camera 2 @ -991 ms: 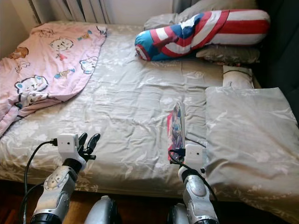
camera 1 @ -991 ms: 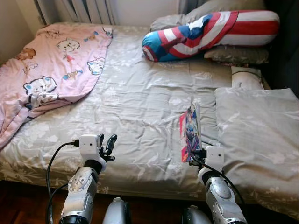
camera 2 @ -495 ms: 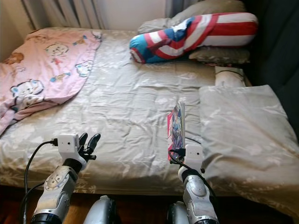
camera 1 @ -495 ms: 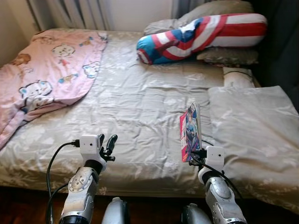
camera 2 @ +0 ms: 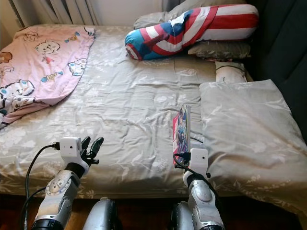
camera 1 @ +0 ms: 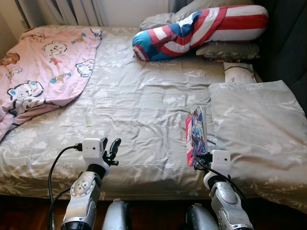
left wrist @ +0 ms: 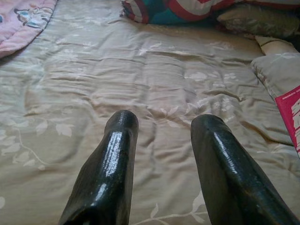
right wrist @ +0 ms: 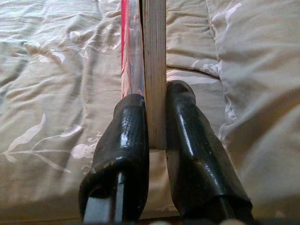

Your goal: Clean up the room

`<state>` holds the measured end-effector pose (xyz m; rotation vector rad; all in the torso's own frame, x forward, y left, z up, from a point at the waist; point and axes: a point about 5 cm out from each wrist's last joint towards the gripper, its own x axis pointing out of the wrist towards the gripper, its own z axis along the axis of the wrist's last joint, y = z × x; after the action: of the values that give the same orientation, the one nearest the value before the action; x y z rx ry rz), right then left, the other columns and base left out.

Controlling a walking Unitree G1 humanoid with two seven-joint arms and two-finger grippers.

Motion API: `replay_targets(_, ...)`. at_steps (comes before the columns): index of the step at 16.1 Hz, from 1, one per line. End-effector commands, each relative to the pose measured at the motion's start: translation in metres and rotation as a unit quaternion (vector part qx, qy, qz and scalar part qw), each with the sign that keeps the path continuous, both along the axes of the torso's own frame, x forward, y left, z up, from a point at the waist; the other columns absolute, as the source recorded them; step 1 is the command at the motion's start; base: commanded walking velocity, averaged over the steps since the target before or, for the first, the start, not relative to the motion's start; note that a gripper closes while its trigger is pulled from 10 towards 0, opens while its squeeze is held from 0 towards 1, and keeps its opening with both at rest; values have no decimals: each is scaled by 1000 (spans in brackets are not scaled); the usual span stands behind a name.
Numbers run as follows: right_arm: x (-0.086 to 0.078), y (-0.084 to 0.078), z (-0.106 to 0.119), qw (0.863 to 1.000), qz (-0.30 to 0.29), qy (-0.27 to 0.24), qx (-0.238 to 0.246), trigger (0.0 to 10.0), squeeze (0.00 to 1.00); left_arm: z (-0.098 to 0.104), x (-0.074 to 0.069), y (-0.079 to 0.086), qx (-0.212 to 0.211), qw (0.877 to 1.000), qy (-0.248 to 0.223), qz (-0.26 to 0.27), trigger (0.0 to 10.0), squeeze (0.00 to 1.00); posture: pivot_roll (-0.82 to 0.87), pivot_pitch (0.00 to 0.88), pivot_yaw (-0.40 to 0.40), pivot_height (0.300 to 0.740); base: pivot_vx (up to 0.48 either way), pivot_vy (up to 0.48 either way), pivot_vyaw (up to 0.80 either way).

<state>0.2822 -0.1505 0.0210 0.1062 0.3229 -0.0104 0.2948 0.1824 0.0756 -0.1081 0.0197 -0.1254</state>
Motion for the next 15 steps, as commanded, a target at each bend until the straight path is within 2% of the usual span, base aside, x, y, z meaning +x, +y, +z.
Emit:
replay_targets(1,2,2,8,1000,9,-27,-1,10000,0,-1,-1,2,3,1000,5,1,10000,0,18,117,-4,624,0,0,0)
replay_targets(4,2,8,9,999,37,-34,-6,10000,0,-1,-1,2,-1,1000,8,3,10000,0,18,119,-3,624,0,0,0)
replay_targets(7,1,14,10,997,64,-42,-15,10000,0,-1,-1,2,-1,1000,9,2,10000,0,19,120,-2,624,0,0,748)
replay_targets(15,0,9,9,998,43,-39,-5,10000,0,0,0,2,1,1000,11,-3,10000,0,18,120,3,624,0,0,0)
